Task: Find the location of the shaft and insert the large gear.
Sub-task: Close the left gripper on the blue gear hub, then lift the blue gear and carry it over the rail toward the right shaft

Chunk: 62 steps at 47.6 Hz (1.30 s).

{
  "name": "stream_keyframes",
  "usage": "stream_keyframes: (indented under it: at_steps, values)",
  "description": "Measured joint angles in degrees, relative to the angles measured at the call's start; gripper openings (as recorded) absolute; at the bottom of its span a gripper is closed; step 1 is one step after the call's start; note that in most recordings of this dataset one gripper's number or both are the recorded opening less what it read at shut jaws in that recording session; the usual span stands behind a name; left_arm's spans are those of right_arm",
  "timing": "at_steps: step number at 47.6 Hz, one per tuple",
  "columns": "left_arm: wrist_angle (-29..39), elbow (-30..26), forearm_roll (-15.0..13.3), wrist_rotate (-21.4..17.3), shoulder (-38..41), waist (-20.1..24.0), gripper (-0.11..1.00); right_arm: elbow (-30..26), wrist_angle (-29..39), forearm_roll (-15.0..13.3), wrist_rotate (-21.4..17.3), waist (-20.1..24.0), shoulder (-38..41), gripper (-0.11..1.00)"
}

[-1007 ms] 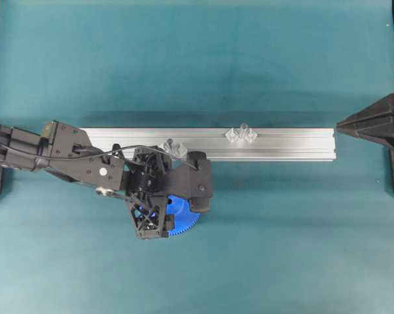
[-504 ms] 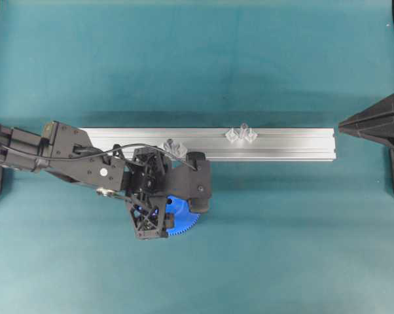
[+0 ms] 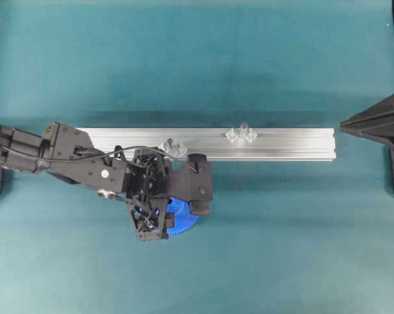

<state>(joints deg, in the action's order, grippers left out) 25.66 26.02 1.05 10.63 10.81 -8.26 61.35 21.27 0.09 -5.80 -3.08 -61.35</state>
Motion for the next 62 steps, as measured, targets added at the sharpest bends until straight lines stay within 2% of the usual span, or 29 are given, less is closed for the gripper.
stream_keyframes:
  at_steps: [26, 37, 41, 53, 62]
  values:
    - [0.2, -3.0, -0.1, -0.6, -6.7, 0.3, 0.72, 0.7, 0.0, 0.0, -0.1, 0.0, -1.1, 0.08]
    - [0.2, -4.2, 0.0, -0.8, -10.5, 2.5, 0.72, 1.0, 0.0, 0.0, -0.1, -0.1, -1.5, 0.08]
    - [0.2, -4.5, 0.0, -1.8, -11.8, 3.4, 0.72, 1.0, 0.0, 0.0, -0.1, -0.1, -1.8, 0.08]
    - [0.2, -6.0, 0.0, -8.8, -13.6, 4.6, 0.72, 1.2, 0.0, 0.0, -0.1, -0.3, -2.5, 0.08]
    - [0.2, -8.6, 0.0, -10.5, -13.6, 6.4, 0.72, 1.2, 0.0, 0.0, -0.1, -0.4, -2.5, 0.08]
